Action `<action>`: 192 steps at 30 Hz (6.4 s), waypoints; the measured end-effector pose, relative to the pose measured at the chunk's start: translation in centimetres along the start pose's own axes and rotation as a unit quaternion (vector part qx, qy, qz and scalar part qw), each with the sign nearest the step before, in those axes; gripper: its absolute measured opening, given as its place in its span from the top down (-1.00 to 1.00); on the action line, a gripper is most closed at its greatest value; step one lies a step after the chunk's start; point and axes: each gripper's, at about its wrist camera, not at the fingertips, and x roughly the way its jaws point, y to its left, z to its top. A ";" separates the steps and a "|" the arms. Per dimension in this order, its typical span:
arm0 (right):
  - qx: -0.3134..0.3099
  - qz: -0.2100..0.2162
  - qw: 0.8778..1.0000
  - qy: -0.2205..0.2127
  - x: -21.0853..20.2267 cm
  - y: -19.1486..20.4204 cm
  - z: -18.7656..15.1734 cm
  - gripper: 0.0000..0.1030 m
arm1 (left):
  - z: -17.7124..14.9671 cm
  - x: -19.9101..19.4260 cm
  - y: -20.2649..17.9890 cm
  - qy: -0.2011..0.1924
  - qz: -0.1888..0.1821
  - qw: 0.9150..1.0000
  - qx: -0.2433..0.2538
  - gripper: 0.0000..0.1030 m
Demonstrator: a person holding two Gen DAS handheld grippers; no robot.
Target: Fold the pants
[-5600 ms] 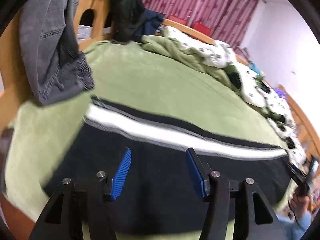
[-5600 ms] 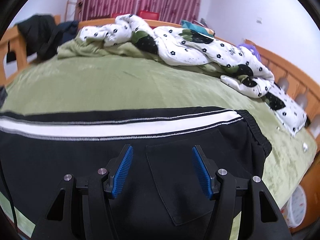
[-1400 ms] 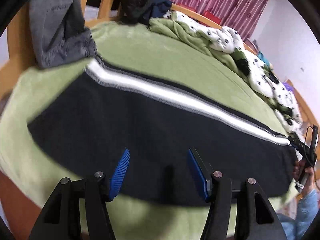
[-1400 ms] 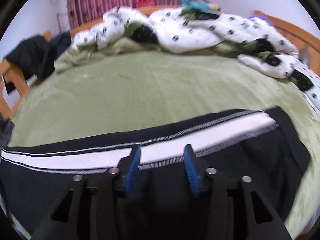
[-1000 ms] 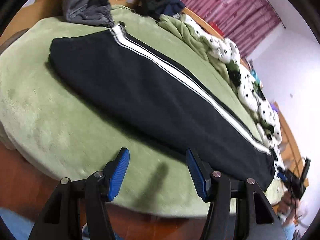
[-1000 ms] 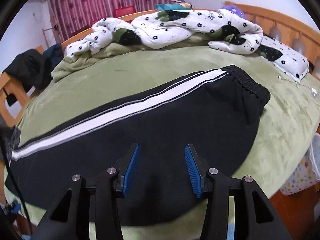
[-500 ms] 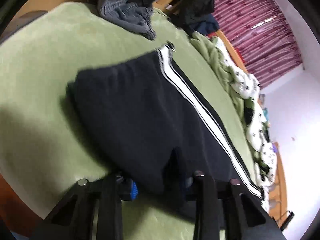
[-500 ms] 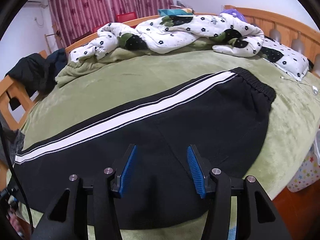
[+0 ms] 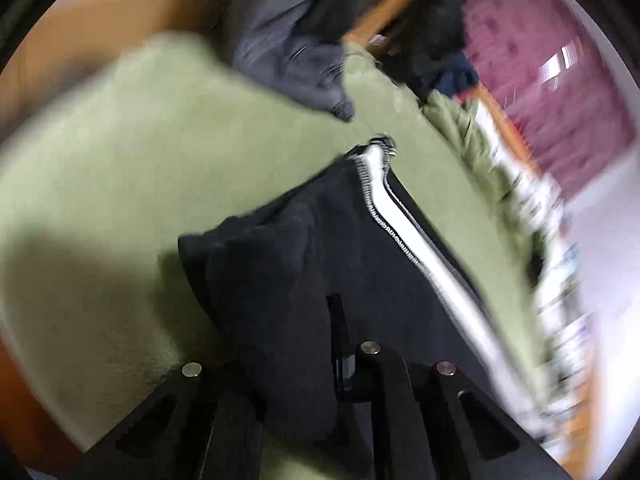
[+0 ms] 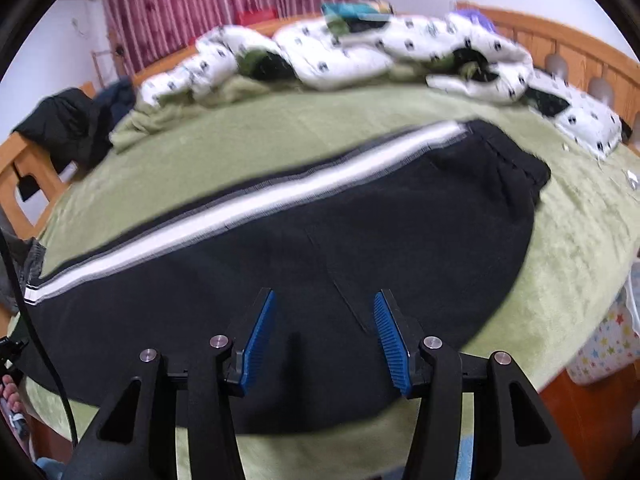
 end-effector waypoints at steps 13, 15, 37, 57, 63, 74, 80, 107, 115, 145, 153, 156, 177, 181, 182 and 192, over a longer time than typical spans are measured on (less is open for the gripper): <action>0.049 0.030 0.998 -0.013 -2.8 -7.1 -0.5 0.01 | -11.4 -8.4 -27.2 -0.121 0.024 0.906 0.405 0.82; 0.069 0.060 0.996 -0.023 -3.4 -8.2 -0.3 0.01 | -15.1 -8.2 -30.3 -0.106 0.004 0.890 0.443 0.82; 0.011 0.161 0.987 0.006 -1.3 -0.8 -0.4 0.01 | -24.3 -7.9 -25.7 0.068 -0.149 0.896 0.412 -0.19; -0.020 0.188 0.976 0.110 6.6 9.8 -1.7 0.39 | -16.7 -4.2 -13.1 0.038 -0.087 0.926 0.366 -0.32; -0.004 0.184 0.976 0.115 8.1 9.8 -2.2 0.21 | -16.5 -4.0 -13.2 0.036 -0.109 0.931 0.347 -0.31; -0.034 0.204 0.978 -0.002 3.2 9.6 2.5 0.64 | -17.2 -4.6 -13.9 0.032 -0.142 0.931 0.335 -0.31; -0.067 0.156 0.982 0.082 8.6 8.4 -1.0 0.51 | -18.2 -4.1 -14.6 0.043 -0.117 0.923 0.365 -0.31; -0.075 0.130 0.988 0.021 2.7 6.3 -3.0 0.43 | -19.1 -3.6 -18.6 0.016 -0.005 0.909 0.416 -0.29; -0.083 0.118 0.989 0.043 4.1 7.2 -3.6 0.43 | -17.8 -5.8 -14.7 0.029 -0.086 0.947 0.307 0.67; -0.003 -0.038 0.995 -0.095 -1.2 -10.2 -0.6 0.02 | -16.4 -5.8 -20.7 0.065 -0.040 0.934 0.348 0.31; 0.176 0.041 0.981 -0.072 5.4 -21.9 5.3 -0.23 | -13.0 -2.6 -21.2 0.086 -0.050 0.948 0.301 -0.08; 0.208 0.078 0.973 -0.057 8.8 -23.1 7.2 -0.25 | -11.7 -0.8 -21.1 0.102 -0.065 0.955 0.271 -0.08; 0.157 0.108 0.968 -0.165 2.9 -19.0 13.7 0.44 | -6.3 5.0 -25.7 0.166 -0.197 0.943 0.211 0.81; 0.151 0.073 0.978 -0.126 4.2 -20.2 12.4 0.43 | -6.3 6.2 -26.9 0.174 -0.178 0.940 0.231 0.80; 0.163 0.063 0.980 -0.099 5.7 -20.9 11.9 0.41 | -6.6 7.1 -26.6 0.182 -0.163 0.942 0.228 0.79; 0.194 0.009 0.981 -0.024 7.8 -23.2 5.6 0.10 | -9.9 6.8 -21.5 0.233 -0.143 0.929 0.248 0.06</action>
